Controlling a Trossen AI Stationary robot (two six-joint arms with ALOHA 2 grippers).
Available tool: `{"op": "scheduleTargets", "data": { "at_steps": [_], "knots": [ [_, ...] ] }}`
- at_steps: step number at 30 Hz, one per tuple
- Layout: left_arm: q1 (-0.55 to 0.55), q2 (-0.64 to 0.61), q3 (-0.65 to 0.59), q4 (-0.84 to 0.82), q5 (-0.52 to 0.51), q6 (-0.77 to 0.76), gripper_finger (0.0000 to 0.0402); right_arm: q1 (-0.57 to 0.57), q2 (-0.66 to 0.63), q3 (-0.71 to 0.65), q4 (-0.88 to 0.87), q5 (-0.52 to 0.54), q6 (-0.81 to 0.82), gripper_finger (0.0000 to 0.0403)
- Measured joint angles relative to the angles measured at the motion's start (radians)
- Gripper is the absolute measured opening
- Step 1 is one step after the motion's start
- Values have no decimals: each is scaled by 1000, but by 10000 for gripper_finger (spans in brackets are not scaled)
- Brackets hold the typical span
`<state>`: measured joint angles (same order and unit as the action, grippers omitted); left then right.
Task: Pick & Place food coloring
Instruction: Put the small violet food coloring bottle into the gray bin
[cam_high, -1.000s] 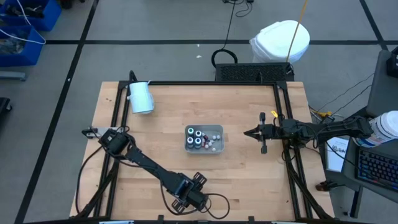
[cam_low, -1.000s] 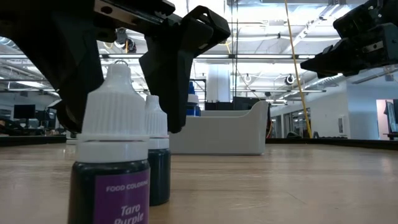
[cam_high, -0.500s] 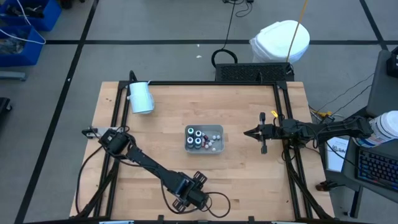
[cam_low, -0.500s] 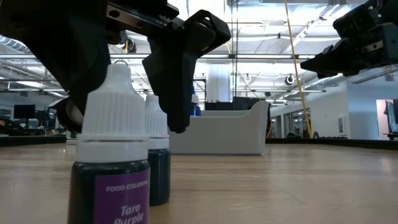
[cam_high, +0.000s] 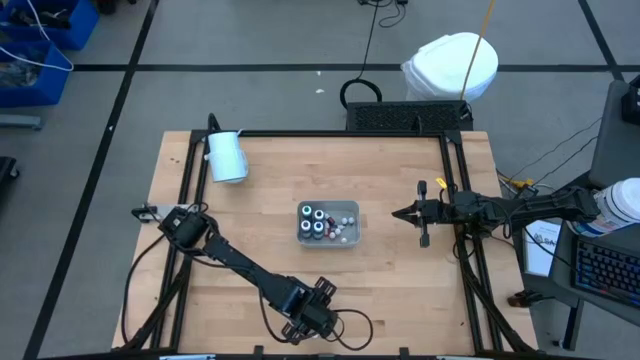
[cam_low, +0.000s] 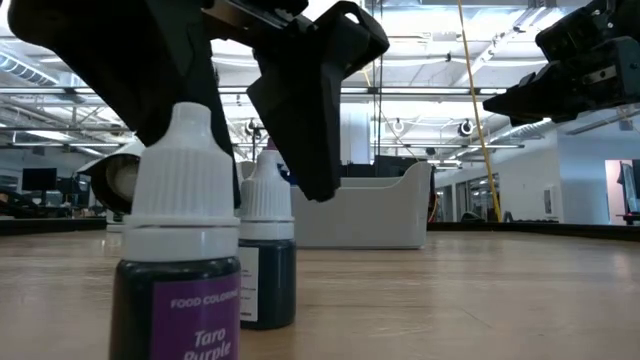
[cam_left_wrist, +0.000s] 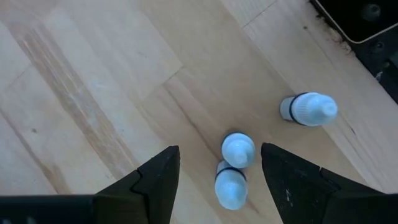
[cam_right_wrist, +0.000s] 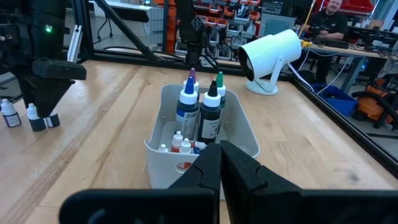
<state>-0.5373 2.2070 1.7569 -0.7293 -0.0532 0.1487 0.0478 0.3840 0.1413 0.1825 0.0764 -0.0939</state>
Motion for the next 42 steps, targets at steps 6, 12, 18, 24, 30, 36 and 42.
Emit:
{"op": "scheduleTargets", "data": {
  "at_steps": [6,12,18,24,30,36,42],
  "knots": [
    [0,0,0,-7,8,-7,227,0,0,0,0,0,0,0],
    [0,0,0,-32,35,-38,227,0,0,0,0,0,0,0],
    [0,0,0,-34,55,-50,227,0,0,0,0,0,0,0],
    [6,0,0,-33,54,-70,227,0,0,0,0,0,1,0],
    [6,0,0,-34,54,-73,227,0,0,0,0,0,1,0],
    [6,0,0,-34,55,-50,227,0,0,0,0,0,0,0],
    [7,0,0,-34,53,-47,227,0,0,0,-1,0,2,0]
  ]
}}
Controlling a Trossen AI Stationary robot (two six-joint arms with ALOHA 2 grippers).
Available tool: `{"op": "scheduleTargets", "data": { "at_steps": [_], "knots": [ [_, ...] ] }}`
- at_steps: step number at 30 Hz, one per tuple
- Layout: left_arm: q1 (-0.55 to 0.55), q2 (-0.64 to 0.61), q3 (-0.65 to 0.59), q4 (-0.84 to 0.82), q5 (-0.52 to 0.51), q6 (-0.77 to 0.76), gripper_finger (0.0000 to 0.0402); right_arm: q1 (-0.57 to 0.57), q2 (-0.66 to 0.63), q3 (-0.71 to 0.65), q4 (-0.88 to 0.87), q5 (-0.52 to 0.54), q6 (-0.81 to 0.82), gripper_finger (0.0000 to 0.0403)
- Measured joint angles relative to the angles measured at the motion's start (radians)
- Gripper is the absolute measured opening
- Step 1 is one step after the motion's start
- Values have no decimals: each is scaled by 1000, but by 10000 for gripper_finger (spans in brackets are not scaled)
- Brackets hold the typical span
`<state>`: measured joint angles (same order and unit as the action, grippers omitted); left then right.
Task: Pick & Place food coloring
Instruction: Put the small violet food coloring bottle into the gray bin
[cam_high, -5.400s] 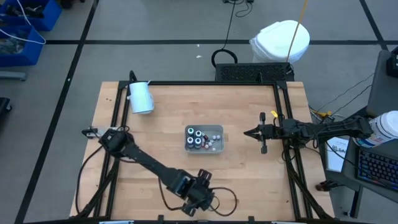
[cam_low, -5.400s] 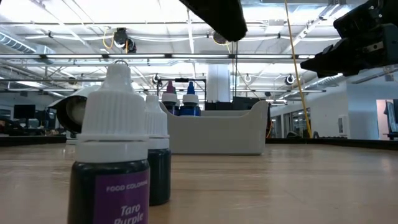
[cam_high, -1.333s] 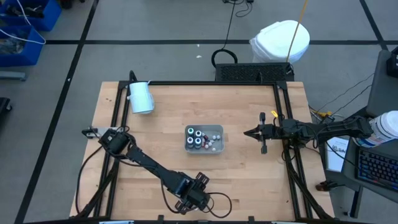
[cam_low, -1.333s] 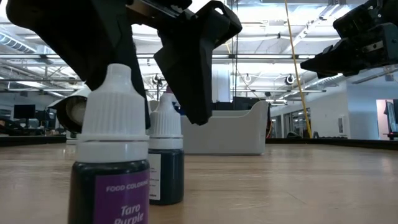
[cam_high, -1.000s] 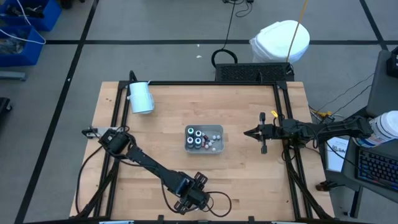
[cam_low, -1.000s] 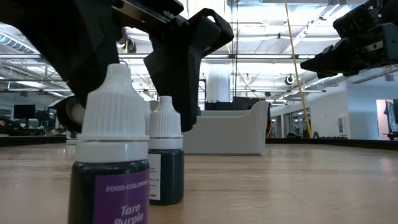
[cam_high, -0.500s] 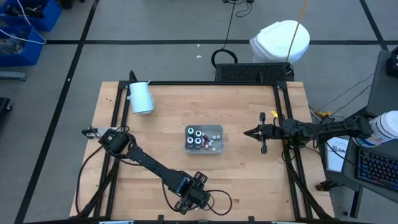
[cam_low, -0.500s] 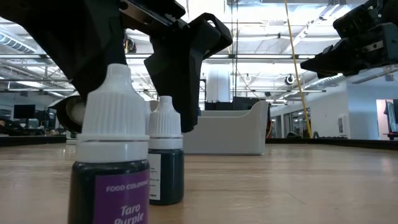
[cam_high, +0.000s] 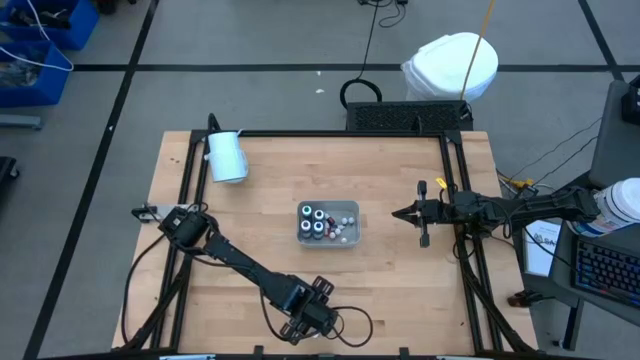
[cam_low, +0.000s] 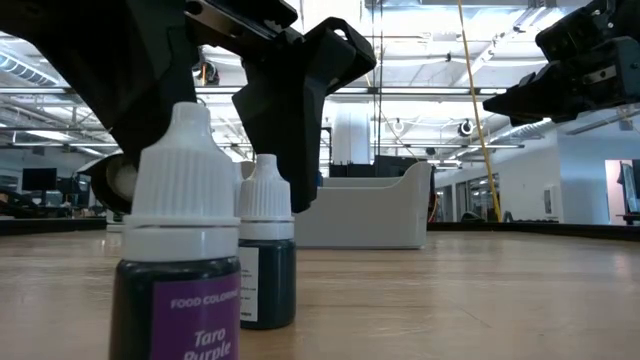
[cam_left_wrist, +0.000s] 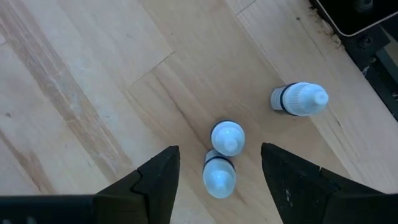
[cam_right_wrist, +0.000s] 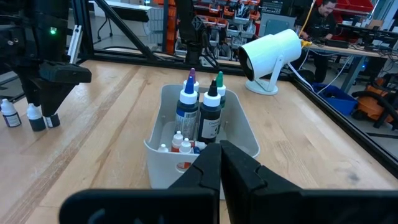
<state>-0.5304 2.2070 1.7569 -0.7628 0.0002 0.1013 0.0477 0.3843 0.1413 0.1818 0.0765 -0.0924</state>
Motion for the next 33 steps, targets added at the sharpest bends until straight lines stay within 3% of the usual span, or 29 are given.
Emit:
{"op": "scheduleTargets", "data": {
  "at_steps": [21,33],
  "knots": [
    [4,0,0,-17,25,48,225,0,0,0,0,0,4,0],
    [5,0,0,3,17,51,105,0,0,0,0,0,2,0]
  ]
}}
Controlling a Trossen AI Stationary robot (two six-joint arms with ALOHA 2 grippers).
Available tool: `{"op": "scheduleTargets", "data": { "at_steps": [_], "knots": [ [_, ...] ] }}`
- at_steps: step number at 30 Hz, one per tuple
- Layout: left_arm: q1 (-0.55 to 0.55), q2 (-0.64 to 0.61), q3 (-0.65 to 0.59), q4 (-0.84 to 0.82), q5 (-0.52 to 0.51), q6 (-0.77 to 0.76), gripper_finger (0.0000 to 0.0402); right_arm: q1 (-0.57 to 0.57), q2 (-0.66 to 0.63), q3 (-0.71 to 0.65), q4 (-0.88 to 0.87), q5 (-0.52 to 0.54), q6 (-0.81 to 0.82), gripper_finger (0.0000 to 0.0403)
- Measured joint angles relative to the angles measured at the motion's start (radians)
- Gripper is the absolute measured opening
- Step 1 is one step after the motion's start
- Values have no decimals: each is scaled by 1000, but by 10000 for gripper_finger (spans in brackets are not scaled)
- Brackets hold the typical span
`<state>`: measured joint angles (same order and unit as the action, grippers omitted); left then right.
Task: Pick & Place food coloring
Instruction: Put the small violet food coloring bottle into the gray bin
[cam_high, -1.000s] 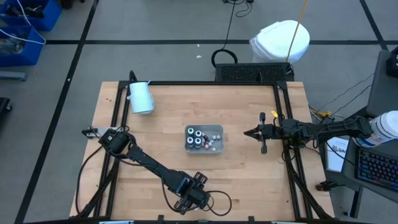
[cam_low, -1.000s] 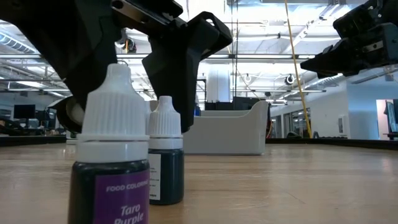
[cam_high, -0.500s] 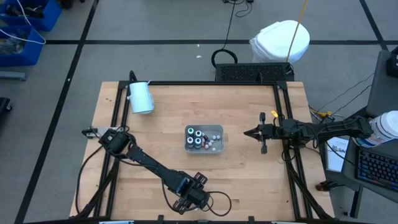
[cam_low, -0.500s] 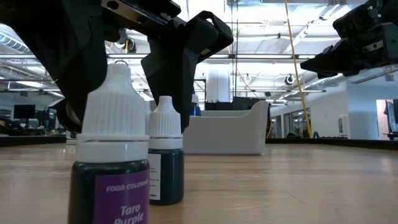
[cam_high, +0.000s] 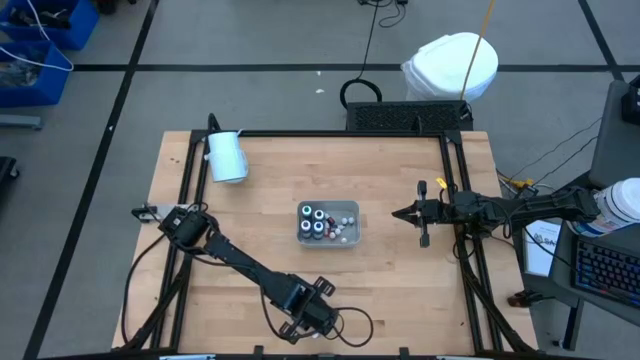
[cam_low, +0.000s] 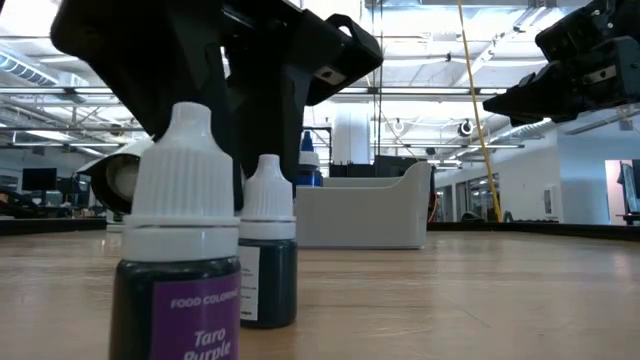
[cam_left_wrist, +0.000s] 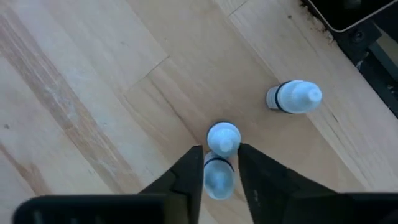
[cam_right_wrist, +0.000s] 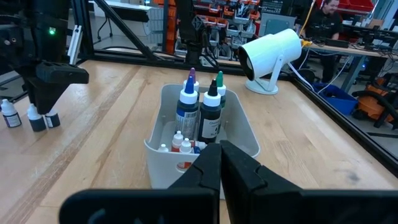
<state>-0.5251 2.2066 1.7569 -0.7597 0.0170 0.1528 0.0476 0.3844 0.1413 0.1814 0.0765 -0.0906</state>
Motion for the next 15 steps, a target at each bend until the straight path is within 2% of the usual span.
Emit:
{"op": "scheduleTargets", "data": {
  "at_steps": [15],
  "knots": [
    [-1,-1,1,-6,0,-2,9,0,0,0,0,0,-3,0]
  ]
}}
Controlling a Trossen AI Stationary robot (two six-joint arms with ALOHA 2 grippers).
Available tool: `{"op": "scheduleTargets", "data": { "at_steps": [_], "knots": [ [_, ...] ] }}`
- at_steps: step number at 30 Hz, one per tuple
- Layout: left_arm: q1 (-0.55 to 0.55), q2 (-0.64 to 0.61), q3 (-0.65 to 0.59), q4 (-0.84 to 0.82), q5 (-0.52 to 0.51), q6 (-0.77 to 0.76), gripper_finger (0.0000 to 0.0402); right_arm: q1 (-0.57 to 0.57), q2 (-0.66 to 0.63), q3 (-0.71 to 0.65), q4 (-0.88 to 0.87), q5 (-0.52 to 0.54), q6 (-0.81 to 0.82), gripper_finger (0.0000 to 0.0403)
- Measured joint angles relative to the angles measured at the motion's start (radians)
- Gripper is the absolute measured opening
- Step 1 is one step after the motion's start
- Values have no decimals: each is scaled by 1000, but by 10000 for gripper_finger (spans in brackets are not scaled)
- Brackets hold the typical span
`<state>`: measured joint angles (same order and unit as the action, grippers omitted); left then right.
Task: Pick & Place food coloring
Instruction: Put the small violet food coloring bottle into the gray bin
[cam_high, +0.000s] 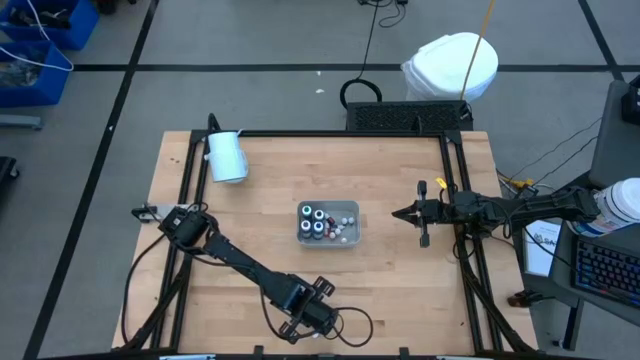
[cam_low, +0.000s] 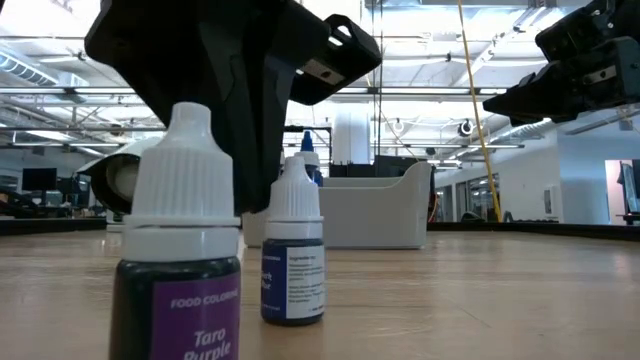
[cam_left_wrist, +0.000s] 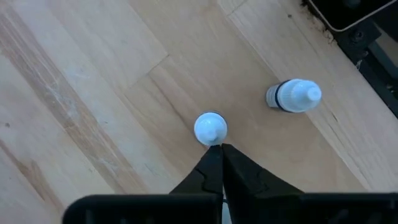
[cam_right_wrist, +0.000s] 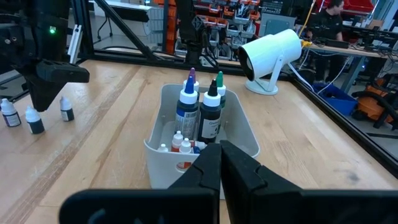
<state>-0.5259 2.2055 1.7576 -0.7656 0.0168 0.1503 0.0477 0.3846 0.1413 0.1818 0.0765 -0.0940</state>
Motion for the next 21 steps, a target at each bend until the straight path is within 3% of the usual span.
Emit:
{"op": "scheduleTargets", "data": {
  "at_steps": [5,15,21],
  "knots": [
    [0,0,0,6,0,-22,18,0,0,0,0,0,0,0],
    [4,-5,0,6,-66,-52,104,0,0,0,0,0,0,0],
    [23,-56,0,-2,-37,-149,162,0,0,0,0,0,0,0]
  ]
}}
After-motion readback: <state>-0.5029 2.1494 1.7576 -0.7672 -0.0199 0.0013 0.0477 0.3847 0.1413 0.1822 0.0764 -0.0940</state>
